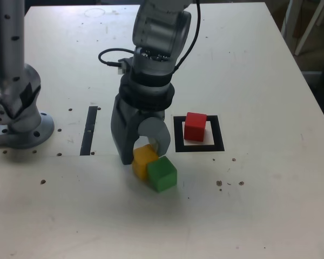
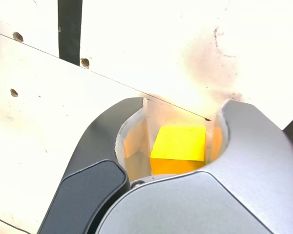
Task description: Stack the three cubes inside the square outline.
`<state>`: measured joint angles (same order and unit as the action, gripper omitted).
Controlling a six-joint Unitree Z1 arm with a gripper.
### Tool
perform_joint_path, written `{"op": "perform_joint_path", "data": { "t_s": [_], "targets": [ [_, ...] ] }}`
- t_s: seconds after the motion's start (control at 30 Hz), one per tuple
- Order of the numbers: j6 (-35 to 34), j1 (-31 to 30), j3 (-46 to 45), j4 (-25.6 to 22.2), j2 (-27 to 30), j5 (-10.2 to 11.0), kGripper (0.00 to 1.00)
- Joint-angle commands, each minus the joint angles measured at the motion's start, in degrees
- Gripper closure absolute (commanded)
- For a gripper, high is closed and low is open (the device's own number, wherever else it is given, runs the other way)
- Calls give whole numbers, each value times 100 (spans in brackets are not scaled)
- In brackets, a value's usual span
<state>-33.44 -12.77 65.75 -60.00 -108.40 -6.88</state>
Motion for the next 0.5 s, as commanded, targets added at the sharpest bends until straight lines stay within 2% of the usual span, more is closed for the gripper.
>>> {"op": "perform_joint_path", "data": {
  "t_s": [0.0, 0.23, 0.37, 0.47],
  "targets": [
    [-5, -6, 8, 23, -39, 11, 71],
    [39, -6, 27, -92, 1, 84, 71],
    [95, -6, 116, -297, 126, 303, 71],
    [220, -4, 304, -534, 212, 541, 71]
  ]
}}
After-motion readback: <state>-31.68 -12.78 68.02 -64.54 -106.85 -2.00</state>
